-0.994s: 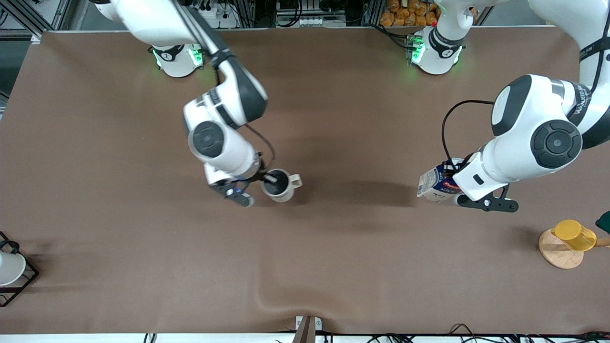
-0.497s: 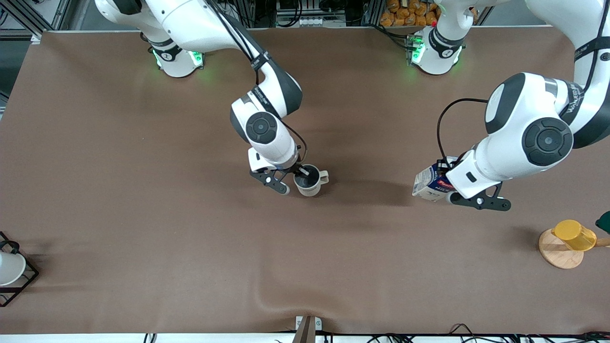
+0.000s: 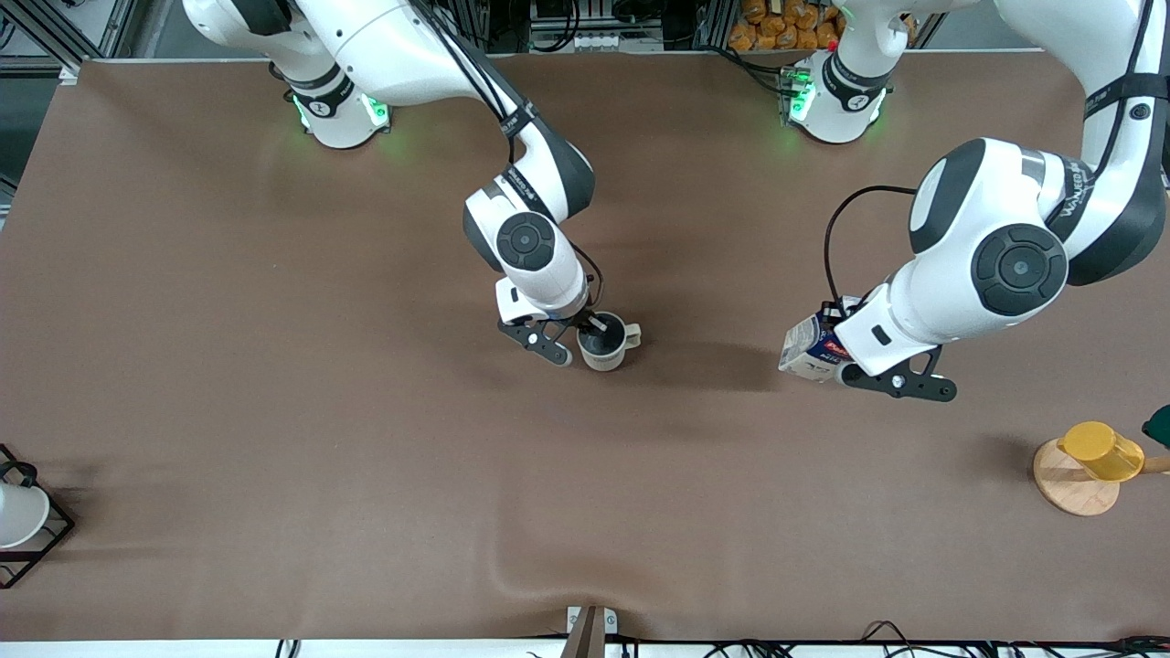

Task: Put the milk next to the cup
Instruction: 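Carry the milk carton and the mug toward each other at table center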

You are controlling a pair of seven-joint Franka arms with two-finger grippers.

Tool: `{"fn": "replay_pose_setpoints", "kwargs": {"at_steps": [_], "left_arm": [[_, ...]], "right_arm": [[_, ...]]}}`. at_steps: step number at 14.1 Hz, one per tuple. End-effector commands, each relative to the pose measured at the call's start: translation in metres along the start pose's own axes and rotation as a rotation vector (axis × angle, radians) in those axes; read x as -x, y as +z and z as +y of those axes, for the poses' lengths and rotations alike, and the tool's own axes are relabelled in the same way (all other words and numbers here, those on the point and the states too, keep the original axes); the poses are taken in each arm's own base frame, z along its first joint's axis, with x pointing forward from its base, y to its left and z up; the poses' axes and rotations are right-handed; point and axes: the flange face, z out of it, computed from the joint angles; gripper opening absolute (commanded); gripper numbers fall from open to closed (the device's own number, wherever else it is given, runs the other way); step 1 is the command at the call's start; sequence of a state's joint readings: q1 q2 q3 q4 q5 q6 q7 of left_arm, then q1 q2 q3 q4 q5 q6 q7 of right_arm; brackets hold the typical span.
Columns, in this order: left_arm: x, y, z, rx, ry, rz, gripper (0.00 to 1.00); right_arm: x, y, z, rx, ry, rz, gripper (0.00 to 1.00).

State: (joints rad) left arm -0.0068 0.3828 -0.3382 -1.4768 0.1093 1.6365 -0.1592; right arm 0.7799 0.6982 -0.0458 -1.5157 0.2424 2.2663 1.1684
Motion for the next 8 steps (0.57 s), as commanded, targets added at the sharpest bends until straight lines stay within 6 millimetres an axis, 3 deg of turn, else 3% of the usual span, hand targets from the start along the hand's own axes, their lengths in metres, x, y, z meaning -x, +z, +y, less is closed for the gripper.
{"fn": "replay_pose_setpoints", "kwargs": {"at_steps": [1,3,6,7,8], "left_arm": [[0.009,-0.007,0.022,0.02,0.015,-0.017,0.33],[0.013,-0.004,0.043,0.02,0.02,-0.03,0.34],[0.017,-0.003,0.065,0.02,0.032,-0.035,0.34],[0.018,-0.001,0.073,0.018,0.041,-0.038,0.34],[0.02,0.001,0.082,0.014,0.047,-0.043,0.34]], "right_arm": [[-0.002,0.002,-0.001,-0.007,0.025,0.012,1.0],[-0.001,-0.006,-0.003,-0.011,0.027,0.01,1.0],[-0.008,-0.034,-0.007,-0.017,0.062,-0.002,1.0],[-0.017,-0.045,-0.007,-0.005,0.071,-0.01,1.0],[-0.039,-0.059,-0.002,0.0,0.1,-0.017,1.0]]}}
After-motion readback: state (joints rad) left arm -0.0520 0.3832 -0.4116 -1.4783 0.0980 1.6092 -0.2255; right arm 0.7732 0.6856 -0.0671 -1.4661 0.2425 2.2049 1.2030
